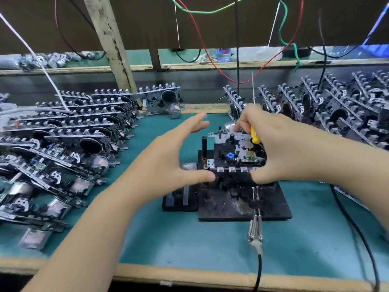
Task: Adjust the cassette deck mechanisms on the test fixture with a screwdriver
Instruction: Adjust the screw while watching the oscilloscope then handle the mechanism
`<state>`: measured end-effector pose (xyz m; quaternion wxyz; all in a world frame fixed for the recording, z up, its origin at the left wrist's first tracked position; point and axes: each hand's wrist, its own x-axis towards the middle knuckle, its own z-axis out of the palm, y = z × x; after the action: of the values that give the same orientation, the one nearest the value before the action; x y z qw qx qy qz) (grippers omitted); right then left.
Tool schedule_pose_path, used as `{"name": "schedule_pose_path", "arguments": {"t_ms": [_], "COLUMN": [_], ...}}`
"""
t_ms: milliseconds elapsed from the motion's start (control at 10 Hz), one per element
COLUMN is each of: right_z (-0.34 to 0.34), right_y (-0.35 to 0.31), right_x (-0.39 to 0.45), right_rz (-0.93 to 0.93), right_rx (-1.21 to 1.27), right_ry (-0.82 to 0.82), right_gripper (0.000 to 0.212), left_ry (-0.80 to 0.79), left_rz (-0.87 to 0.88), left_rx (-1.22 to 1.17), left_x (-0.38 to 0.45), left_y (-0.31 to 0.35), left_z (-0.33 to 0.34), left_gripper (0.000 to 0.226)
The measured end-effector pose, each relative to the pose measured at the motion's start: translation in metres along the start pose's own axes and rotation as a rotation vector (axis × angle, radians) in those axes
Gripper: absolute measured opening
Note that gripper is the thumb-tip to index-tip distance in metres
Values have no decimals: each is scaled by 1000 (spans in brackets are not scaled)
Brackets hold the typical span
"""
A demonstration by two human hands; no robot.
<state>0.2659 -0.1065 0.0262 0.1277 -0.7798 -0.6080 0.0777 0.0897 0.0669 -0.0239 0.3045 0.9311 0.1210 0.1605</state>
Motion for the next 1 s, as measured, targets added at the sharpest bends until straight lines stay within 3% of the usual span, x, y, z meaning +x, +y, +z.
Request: {"name": "schedule_pose_path", "arguments": {"t_ms": [100, 200, 300, 400, 600, 900, 1000], "right_z": [14, 20, 17, 18, 11, -12, -9], "right_y": [2, 9, 5, 2, 4, 28, 31], "right_x": [28, 38, 14, 18, 14, -5, -6], "right_rz": [35, -48, -110, -109, -58, 161, 176], "right_rx": [-25, -151, -143, -120, -65, -149, -105], "right_ry": [-50, -11, 72, 87, -13, -150, -122], "right_gripper": [46, 49, 84, 76, 67, 75, 73], "left_ry": [-32, -55, -107, -145, -170, -200, -205], "left_rz": [-14, -29, -49, -60, -155, -254, -385], "left_rx": [-6, -2, 43, 70, 41, 53, 278], "left_x": [9, 15, 17, 17, 25, 21, -1], "left_y": [-4, -4, -5, -3, 1, 11, 10], "left_z": [-5, -9, -10, -12, -11, -10, 1], "left_gripper": [109, 108, 111, 115, 121, 114, 123]}}
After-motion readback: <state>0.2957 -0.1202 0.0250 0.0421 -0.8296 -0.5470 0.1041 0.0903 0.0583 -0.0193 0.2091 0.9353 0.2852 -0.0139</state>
